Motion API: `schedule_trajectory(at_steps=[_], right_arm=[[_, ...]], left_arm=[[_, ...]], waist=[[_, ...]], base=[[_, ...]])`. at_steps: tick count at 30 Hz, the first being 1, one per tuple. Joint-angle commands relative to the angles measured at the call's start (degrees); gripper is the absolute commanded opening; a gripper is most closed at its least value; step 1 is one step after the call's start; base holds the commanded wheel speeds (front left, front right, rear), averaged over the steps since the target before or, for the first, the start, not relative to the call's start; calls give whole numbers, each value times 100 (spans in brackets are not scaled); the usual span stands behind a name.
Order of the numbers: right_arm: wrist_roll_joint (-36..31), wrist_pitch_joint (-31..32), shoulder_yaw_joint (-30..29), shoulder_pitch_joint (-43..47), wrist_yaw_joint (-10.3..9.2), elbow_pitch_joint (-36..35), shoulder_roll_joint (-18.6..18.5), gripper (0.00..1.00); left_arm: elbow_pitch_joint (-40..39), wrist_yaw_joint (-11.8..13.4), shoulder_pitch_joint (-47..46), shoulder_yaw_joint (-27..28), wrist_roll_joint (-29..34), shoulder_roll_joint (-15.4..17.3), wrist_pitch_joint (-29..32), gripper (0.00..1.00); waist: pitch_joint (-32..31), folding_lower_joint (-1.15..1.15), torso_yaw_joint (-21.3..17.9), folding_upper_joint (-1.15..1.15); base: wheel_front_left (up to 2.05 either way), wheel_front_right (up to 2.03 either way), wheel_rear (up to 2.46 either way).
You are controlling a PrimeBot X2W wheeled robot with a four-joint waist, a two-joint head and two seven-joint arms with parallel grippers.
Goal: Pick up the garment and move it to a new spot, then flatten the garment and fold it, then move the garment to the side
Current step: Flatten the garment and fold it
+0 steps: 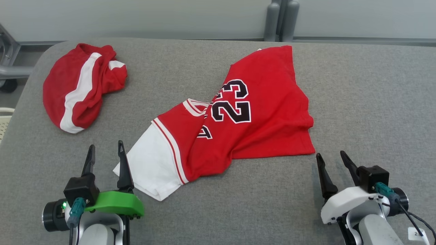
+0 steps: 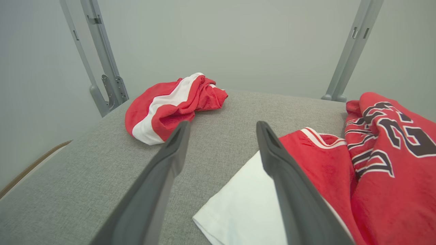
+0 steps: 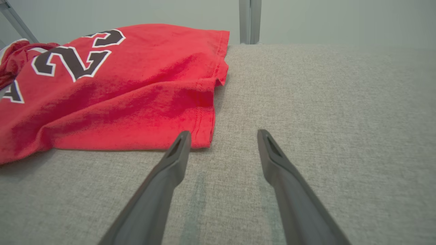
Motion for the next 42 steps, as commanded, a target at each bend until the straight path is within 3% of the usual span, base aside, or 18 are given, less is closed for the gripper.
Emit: schedule_trajectory(at_steps=[1,14,15,16,19,20,30,41,42], right_arm=[[46,91,-11,-185,0,233,-31,100],[357,592,-5,-1211,0,1807,-32,99],[383,619,7,-1259,0,1913,-29,93],[422,614,27,-1305,0,1995,-28,58],[524,541,95,-1422,0,2183,-23,25],[556,492,118,-1457,0,2230,-25,0],[490,54,-110,-1462,-3,2213,-33,0],[344,-42,-956,-348,-4,1385,-32,0],[362,-40,-938,-281,-4,1344,-33,5]], left_arm=[[-113,-9,135,-58,33,-1,-3,100],[-563,178,323,-428,-137,-11,-3,100],[-579,194,328,-435,-148,-11,-3,100],[-593,203,335,-443,-160,-11,-3,100],[-634,246,373,-444,-180,-11,-3,100],[-636,246,375,-442,-188,-11,-3,100],[-641,201,424,-369,-111,-10,-4,100],[-534,134,558,-374,-106,-9,-4,100],[-522,130,571,-379,-103,-9,-4,100]], waist=[[13,0,161,34],[86,0,539,34],[92,0,544,34],[97,0,543,34],[108,0,493,34],[110,0,467,34],[55,0,-93,34],[-66,0,-793,34],[-75,0,-829,34]], base=[[0,0,0],[0,0,0],[0,0,0],[0,0,0],[0,0,0],[0,0,0],[0,0,0],[0,0,0],[0,0,0]])
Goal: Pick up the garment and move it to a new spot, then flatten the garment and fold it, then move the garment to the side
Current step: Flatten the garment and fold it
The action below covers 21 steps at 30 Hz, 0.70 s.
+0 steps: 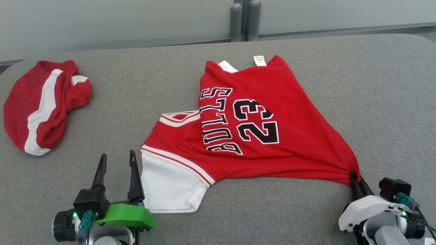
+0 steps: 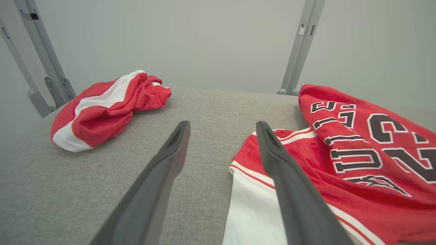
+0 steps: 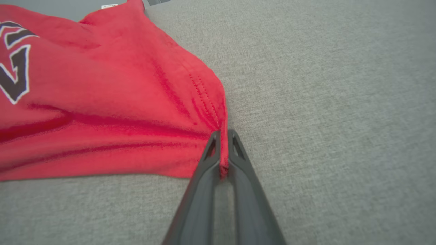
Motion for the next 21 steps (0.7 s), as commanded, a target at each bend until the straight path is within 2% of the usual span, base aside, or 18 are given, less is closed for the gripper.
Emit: schedule_trajectory(at_steps=[1,2,3,13,21], right_arm=[[46,-17,3,103,-10,-62,-31,29],[68,-15,29,152,-9,-85,-29,49],[94,-16,54,198,-10,-122,-29,100],[171,-48,-25,399,-9,-706,-28,100],[-88,-57,-10,615,-8,-1858,-23,100]], left_arm=[[21,-8,98,-7,40,12,-4,100],[25,-14,103,-8,42,12,-4,100],[27,-23,102,-9,44,13,-4,100],[-68,-62,108,67,25,12,-4,100],[-218,-205,252,19,8,12,-4,100]], waist=[[-59,0,-162,34],[-61,0,-190,34],[-61,0,-209,34],[-80,0,-315,34],[-275,0,-319,34]], base=[[0,0,0],[0,0,0],[0,0,0],[0,0,0],[0,0,0]])
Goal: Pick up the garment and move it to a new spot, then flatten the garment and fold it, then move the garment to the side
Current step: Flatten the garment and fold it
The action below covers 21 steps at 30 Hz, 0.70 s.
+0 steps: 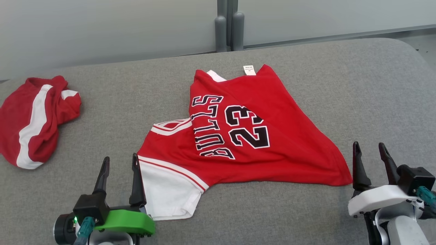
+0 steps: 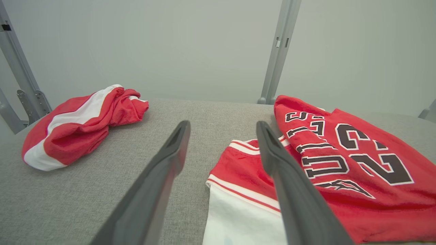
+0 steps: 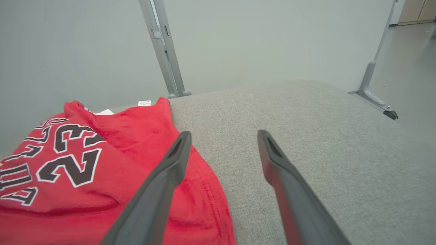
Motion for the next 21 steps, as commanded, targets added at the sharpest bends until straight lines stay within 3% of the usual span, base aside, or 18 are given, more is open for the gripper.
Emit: schedule_trajectory(at_steps=[1,12,21], right_arm=[[-74,-23,55,156,-6,-255,-16,100],[-320,5,514,632,-5,-1335,-17,100],[-248,34,782,822,-5,-1595,-18,100]], left_arm=[[-18,-49,124,-15,23,12,-4,100],[-98,-159,542,-86,132,109,-3,100],[-86,-189,709,-133,25,148,43,100]], waist=[[-81,0,9,34],[-550,0,122,34],[-703,0,162,34]], base=[[0,0,0],[0,0,0],[0,0,0]])
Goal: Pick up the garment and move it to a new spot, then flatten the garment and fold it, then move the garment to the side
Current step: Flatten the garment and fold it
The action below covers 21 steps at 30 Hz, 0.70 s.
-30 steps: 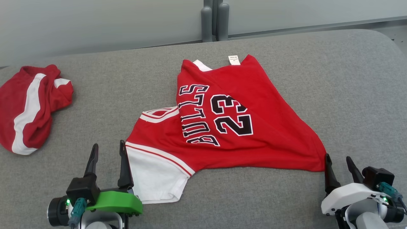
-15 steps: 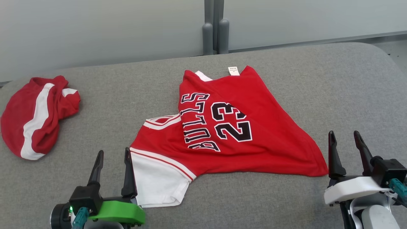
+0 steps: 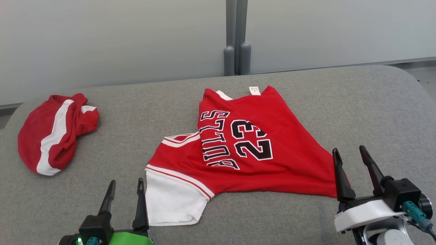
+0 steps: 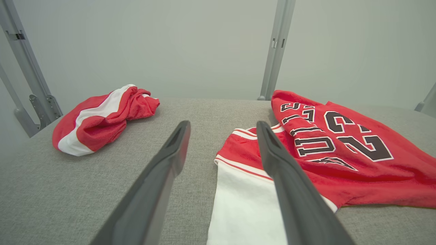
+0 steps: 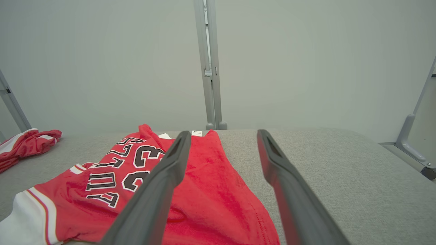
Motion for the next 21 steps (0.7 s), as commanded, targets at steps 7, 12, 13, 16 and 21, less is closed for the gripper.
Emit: schedule_trajectory(at_steps=[7,12,13,16,21], right_arm=[[16,-30,67,93,-4,-84,-22,100],[21,-30,82,51,-3,-90,-22,100],[28,-28,90,40,-3,-91,-22,100],[38,-28,107,16,-4,-90,-22,100],[59,-30,117,-12,-3,-74,-22,100]], left_arm=[[9,-25,89,-28,-92,44,44,100],[13,-25,66,-56,-118,65,86,100],[17,-17,57,-60,-119,70,100,100],[58,33,47,-59,-129,82,169,100],[103,78,36,-70,-137,118,262,100]], waist=[[-13,0,-6,34],[0,0,-6,34],[8,0,-4,34],[28,0,4,34],[63,0,26,34]], base=[[0,0,0],[0,0,0],[0,0,0],[0,0,0],[0,0,0]])
